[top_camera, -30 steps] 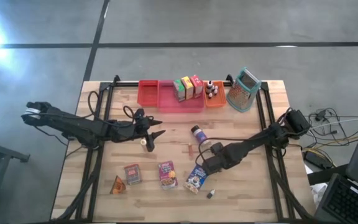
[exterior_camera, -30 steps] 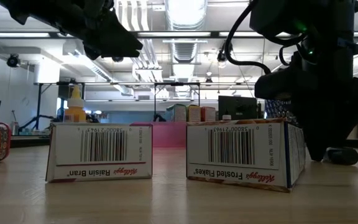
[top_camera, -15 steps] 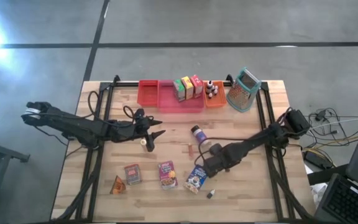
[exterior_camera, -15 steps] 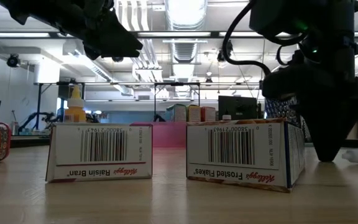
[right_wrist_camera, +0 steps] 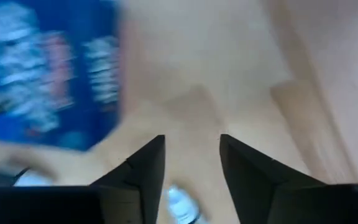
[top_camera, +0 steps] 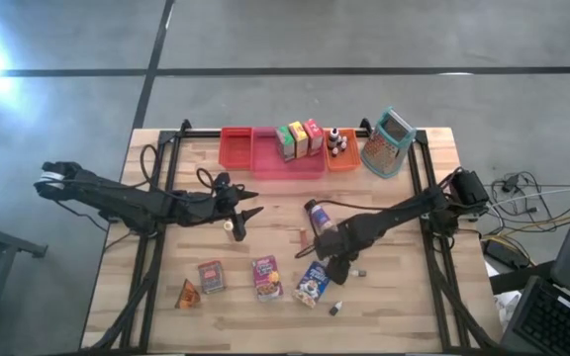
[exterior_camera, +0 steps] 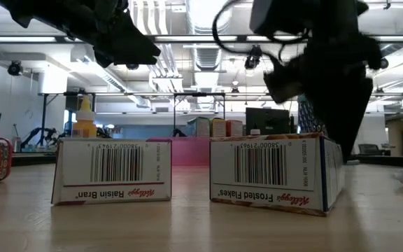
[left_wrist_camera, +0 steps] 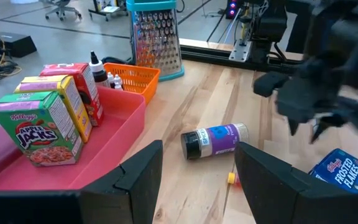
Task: Pick & Place Kitchen Items
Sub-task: Put the green food coloring bottle into the orange bin
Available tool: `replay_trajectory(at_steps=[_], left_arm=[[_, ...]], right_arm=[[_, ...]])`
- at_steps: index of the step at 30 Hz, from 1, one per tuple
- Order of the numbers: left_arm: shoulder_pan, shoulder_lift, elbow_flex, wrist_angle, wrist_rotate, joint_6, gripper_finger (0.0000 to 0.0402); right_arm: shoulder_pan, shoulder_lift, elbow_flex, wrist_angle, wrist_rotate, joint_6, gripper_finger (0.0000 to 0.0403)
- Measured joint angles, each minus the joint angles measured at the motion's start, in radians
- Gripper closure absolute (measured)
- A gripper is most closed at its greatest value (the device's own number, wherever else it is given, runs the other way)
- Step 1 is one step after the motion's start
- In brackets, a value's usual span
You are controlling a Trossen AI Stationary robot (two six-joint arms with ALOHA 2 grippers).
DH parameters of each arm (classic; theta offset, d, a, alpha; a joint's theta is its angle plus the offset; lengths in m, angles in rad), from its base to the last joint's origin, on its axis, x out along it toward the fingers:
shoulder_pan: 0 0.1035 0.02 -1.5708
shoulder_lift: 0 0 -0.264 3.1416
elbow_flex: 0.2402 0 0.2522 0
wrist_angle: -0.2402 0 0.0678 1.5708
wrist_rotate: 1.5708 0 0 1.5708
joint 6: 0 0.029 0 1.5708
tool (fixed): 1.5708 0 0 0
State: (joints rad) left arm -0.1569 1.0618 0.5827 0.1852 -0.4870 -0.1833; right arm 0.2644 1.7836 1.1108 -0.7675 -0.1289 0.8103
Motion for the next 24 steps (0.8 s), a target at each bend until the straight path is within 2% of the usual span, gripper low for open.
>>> replay_trajectory(at_steps=[9,12,24], left_arm=[[0.000,0.000,-0.002,0.000,0.000,0.000,0.0195],[0.000,0.000,-0.002,0.000,0.000,0.000,0.0195],[0.000,0.000,-0.002,0.000,0.000,0.000,0.0195]], right_arm=[[0.081,-0.002,0.122,-0.179,0.084,-0.184,0.0208],[0.117,-0.002,0.121,-0.226,0.107,-0.184,0.0209],[0.194,0.000,0.086,-0.218,0.160,-0.160,0.0225]])
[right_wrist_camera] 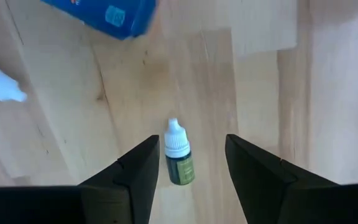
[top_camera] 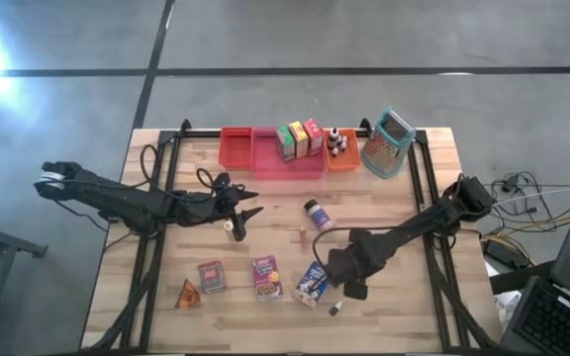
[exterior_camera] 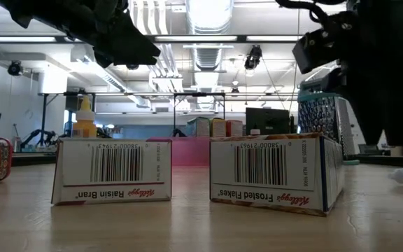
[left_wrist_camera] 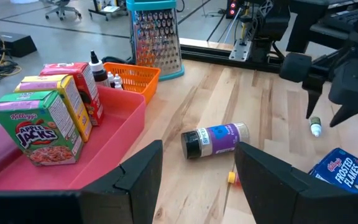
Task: Pick & Place Kitchen Items
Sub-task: Put the green food coloring bottle into the orange bin
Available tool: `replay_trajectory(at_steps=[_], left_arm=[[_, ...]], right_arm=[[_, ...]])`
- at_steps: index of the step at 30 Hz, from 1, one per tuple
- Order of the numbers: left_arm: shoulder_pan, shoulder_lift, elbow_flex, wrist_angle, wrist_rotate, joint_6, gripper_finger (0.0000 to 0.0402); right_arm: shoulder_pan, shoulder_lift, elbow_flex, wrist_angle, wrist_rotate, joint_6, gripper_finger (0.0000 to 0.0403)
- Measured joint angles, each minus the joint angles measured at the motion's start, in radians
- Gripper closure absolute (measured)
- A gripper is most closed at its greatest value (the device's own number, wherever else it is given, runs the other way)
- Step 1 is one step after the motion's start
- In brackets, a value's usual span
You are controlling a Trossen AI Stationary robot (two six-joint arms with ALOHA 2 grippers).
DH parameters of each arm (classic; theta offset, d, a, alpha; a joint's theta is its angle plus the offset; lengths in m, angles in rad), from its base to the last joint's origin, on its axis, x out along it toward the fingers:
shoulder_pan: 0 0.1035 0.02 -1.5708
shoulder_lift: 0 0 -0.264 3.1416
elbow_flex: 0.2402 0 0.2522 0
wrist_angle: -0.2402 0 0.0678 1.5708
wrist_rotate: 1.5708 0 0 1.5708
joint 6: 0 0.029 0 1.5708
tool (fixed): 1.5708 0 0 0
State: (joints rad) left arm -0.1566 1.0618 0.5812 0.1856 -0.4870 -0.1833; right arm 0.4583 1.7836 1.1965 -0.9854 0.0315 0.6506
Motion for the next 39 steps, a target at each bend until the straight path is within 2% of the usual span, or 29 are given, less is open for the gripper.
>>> replay_trajectory(at_steps=[15,24,39], left_arm=[[0.000,0.000,0.000,0.000,0.000,0.000,0.0195],[0.000,0.000,0.000,0.000,0.000,0.000,0.0195],[0.000,0.000,0.000,0.000,-0.001,0.000,0.0195]], right_arm=[[0.011,0.001,-0.132,0.153,-0.048,0.031,0.0200],[0.016,-0.002,-0.184,0.209,-0.060,0.046,0.0227],[0.016,-0.002,-0.187,0.230,-0.056,0.046,0.0279]])
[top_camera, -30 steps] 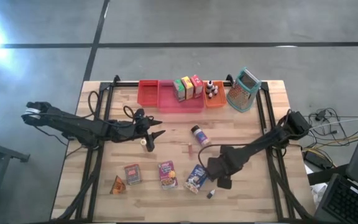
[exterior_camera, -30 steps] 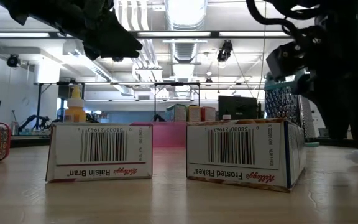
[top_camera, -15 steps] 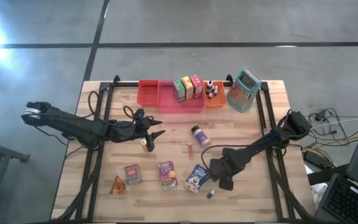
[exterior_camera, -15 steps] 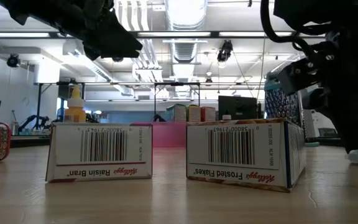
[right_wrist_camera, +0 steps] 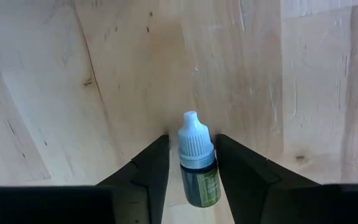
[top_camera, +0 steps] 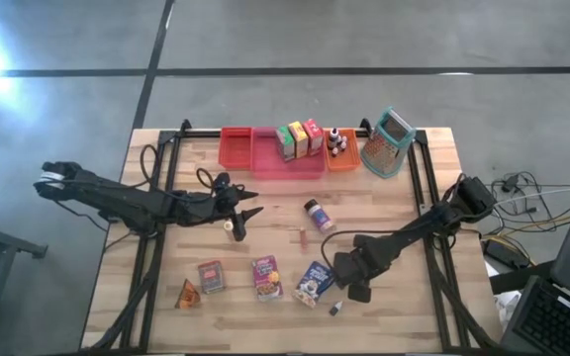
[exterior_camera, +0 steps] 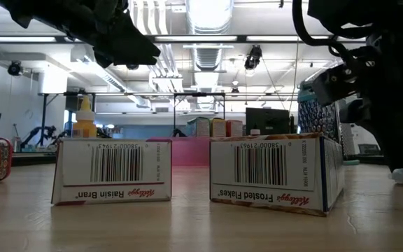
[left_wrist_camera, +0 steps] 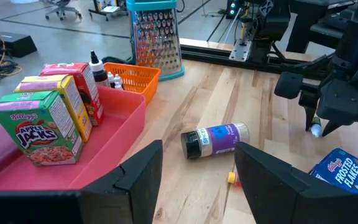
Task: Pick & Place Kitchen Items
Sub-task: Put the green food coloring bottle into the orange bin
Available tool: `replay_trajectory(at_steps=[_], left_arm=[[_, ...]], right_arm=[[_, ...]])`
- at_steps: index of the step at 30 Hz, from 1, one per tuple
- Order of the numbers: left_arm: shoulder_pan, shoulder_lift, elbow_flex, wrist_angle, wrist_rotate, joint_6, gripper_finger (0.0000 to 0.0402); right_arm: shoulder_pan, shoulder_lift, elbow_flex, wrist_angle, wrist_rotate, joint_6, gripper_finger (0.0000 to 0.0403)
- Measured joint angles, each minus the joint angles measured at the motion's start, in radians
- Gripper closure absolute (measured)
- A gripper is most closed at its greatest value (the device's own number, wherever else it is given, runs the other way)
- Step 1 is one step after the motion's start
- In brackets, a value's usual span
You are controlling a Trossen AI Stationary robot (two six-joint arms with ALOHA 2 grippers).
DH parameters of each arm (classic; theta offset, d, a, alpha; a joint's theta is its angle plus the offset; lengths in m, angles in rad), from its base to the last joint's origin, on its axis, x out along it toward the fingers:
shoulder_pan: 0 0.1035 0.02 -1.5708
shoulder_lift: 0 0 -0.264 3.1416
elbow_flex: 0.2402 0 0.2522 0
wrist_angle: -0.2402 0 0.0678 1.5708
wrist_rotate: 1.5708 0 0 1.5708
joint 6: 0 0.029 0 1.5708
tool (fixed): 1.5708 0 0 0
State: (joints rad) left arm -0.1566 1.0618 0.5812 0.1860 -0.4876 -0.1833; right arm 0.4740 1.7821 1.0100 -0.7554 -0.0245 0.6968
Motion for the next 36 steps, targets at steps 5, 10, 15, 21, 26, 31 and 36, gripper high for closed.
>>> replay_trajectory(at_steps=[5,10,15,21,26,31,36], left_arm=[[0.000,0.000,0.000,0.000,0.000,0.000,0.0195],[0.000,0.000,0.000,0.000,0.000,0.000,0.0195],[0.000,0.000,0.000,0.000,0.000,0.000,0.0195],[0.000,0.000,0.000,0.000,0.000,0.000,0.0195],[0.000,0.000,-0.001,0.000,0.000,0.000,0.0195],[0.000,0.001,-0.026,0.024,0.000,0.000,0.0195],[0.000,0.002,-0.032,0.070,0.000,0.010,0.0195]], right_arm=[[0.000,0.000,0.000,0.004,0.001,0.000,0.0302],[0.000,0.000,0.000,0.007,0.001,0.000,0.0325],[0.000,0.000,0.000,0.007,0.001,0.004,0.0330],[0.000,-0.013,-0.002,0.009,0.007,0.038,0.0324],[0.001,-0.071,-0.002,0.031,0.055,0.061,0.0336],[0.001,-0.152,-0.002,0.089,0.088,0.068,0.0327],[0.002,-0.260,-0.002,0.234,0.231,0.005,0.0327]])
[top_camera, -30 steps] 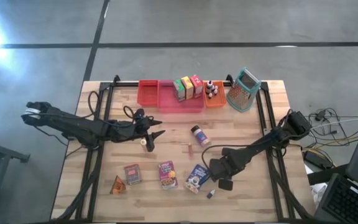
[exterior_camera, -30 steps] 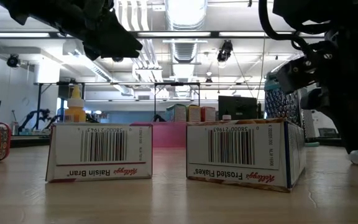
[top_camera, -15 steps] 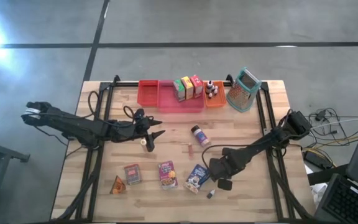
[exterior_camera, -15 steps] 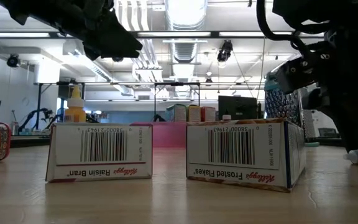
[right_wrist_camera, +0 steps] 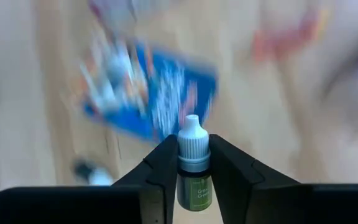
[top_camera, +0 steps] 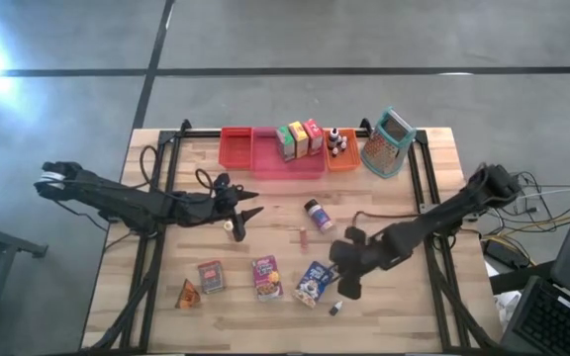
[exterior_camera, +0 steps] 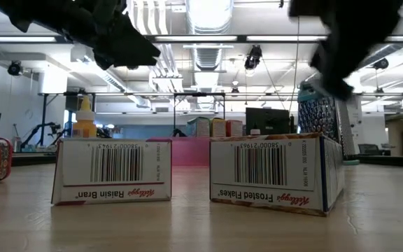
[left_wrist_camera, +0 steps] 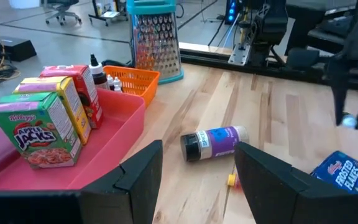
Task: Pick & Place Kitchen Items
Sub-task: Put the green food coloring bottle into the orange bin
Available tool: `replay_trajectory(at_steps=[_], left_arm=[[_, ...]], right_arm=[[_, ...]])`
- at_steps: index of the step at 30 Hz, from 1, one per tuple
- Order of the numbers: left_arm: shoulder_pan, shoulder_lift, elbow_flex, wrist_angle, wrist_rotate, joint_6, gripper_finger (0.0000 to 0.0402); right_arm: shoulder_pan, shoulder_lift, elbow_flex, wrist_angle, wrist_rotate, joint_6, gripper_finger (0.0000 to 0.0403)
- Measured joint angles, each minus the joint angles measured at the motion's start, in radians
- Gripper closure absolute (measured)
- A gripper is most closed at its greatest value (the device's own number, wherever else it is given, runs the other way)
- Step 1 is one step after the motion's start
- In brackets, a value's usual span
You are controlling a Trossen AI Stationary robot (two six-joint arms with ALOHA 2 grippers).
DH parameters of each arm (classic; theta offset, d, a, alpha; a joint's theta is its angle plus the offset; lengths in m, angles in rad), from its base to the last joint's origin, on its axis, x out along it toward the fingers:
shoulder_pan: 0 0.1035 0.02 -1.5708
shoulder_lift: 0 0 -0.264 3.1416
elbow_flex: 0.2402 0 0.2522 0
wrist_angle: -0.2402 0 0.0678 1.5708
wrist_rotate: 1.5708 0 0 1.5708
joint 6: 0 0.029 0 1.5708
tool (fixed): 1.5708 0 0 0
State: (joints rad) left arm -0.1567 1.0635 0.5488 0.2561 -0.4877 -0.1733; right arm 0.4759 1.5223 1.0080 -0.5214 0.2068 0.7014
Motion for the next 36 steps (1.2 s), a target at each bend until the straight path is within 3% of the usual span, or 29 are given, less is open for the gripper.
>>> replay_trajectory(at_steps=[4,7,14,18,26,36], left_arm=[[0.000,0.029,-0.001,0.087,0.022,0.002,0.0195],[0.000,0.076,-0.012,0.214,0.105,0.069,0.0195],[0.000,0.258,-0.045,0.703,0.373,0.235,0.0195],[0.000,0.334,-0.035,0.820,0.437,0.244,0.0195],[-0.005,0.408,0.056,0.827,0.558,0.244,0.0195],[-0.011,0.484,0.141,0.823,0.572,0.258,0.0195]], right_arm=[[0.000,-0.068,0.000,0.237,0.168,-0.174,0.0333],[-0.002,-0.083,-0.003,0.461,0.265,-0.360,0.0326],[-0.014,-0.039,-0.004,0.871,0.294,-0.658,0.0322],[-0.025,-0.014,0.002,0.923,0.294,-0.721,0.0335],[-0.055,-0.001,0.001,0.939,0.294,-0.731,0.0314],[-0.073,0.015,0.002,0.940,0.294,-0.739,0.0336]])
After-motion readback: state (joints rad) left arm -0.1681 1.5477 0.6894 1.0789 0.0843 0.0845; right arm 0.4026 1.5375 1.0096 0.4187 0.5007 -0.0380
